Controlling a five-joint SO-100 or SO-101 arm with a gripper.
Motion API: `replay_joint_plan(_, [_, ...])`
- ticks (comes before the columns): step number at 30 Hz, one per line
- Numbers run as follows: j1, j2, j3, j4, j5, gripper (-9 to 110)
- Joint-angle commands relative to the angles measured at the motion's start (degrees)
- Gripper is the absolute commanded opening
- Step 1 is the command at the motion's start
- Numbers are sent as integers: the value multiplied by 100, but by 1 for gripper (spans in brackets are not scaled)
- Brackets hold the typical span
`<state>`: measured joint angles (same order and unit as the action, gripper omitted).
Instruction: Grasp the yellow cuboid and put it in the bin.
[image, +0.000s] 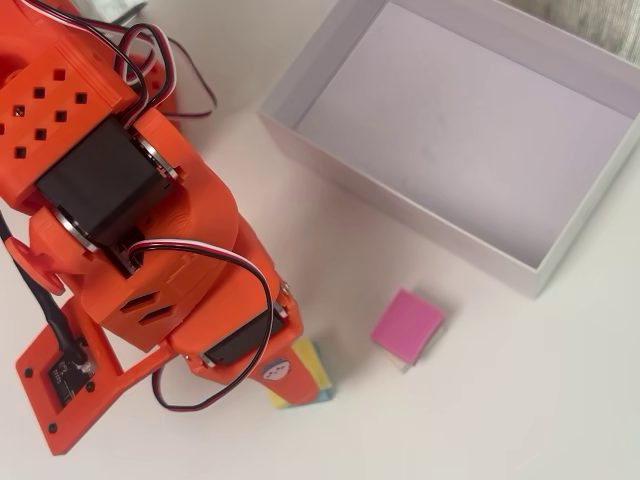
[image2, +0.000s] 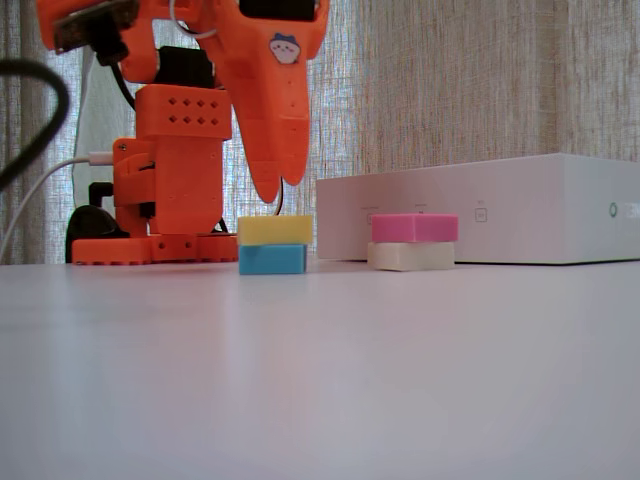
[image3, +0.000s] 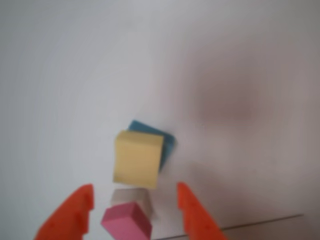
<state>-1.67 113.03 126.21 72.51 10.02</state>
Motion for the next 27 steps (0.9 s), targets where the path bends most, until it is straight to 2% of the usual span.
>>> replay_joint_plan(1, [-18, 70, -53, -70, -18, 20])
replay_joint_plan(27, [185, -352, -79, -475, 88, 19])
